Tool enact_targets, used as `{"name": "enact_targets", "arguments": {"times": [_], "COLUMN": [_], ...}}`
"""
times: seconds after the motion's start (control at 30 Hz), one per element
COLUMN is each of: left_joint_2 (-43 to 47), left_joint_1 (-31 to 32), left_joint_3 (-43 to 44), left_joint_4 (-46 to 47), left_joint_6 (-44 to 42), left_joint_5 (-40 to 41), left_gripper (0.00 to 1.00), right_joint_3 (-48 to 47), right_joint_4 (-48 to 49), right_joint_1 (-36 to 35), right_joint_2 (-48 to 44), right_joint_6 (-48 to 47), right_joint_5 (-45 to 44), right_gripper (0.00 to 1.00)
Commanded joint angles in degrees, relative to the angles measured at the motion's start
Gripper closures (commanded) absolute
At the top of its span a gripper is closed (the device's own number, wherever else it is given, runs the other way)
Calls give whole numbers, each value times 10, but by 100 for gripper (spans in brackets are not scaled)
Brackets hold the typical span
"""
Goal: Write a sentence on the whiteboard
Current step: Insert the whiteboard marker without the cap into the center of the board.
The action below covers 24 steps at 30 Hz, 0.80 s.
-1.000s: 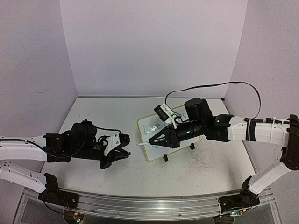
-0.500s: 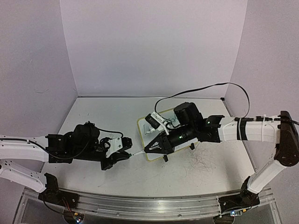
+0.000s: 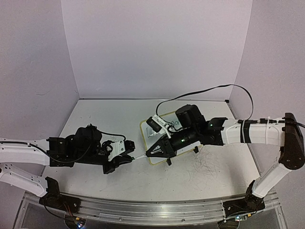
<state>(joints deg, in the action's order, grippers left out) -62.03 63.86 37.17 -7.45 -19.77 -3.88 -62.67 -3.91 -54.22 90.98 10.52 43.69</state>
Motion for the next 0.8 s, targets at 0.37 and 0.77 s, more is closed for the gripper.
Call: {"name": "enact_targets", "arguments": {"times": [0.37,0.77], "left_joint_2": [-1,-8], "left_joint_1": [8,12], "left_joint_3": [30,36], "left_joint_4": [9,9], "left_joint_6": [-10,-10], "left_joint_5": [5,9], "left_gripper": [100,100], "right_joint_3": [-32,-46], "right_joint_4": [15,22], "right_joint_1": [-4,-11], "right_joint_2": [20,45], "right_joint_6": [-4,2], "right_joint_5": [2,16], "right_gripper": [100,100]}}
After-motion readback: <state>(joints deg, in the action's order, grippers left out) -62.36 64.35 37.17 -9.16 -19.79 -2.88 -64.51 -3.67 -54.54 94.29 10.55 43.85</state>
